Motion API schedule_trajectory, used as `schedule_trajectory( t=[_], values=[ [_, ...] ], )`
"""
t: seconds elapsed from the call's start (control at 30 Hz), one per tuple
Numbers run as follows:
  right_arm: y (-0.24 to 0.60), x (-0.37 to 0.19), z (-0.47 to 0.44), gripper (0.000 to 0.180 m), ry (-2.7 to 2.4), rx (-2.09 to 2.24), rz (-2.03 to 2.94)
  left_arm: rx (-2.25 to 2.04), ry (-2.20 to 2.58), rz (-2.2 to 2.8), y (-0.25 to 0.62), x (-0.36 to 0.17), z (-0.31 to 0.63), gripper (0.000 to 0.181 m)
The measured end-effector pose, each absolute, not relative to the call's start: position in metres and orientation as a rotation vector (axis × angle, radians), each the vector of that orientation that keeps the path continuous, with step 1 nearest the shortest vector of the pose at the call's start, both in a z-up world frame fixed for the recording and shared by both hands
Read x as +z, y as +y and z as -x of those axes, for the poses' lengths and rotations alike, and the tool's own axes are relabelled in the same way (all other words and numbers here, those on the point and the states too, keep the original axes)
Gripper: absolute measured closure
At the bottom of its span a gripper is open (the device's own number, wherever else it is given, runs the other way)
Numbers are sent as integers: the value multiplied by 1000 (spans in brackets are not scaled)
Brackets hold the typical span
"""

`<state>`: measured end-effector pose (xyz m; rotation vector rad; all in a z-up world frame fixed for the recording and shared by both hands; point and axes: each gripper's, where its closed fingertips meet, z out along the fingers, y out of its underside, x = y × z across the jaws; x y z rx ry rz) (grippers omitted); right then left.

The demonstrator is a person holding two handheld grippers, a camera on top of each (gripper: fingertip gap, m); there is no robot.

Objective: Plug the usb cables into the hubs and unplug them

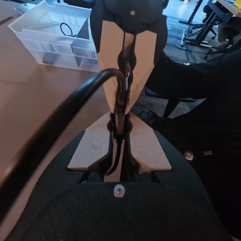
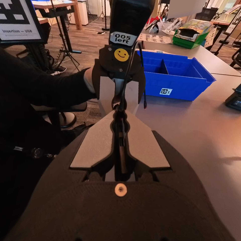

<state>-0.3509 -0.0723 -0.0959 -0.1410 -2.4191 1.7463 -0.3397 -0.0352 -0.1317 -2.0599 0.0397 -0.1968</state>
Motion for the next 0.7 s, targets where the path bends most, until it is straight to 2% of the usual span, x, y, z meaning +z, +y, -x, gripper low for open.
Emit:
schedule_trajectory(
  t=[0.43, 0.7],
  values=[
    [-63, -101, 350, 174, -2449, 1595, 131, -154, 34, 2089, -34, -136, 341, 166],
    [-63, -90, 361, 176, -2405, 1965, 283, -216, -41, 1938, -28, -123, 349, 167]
  ],
)
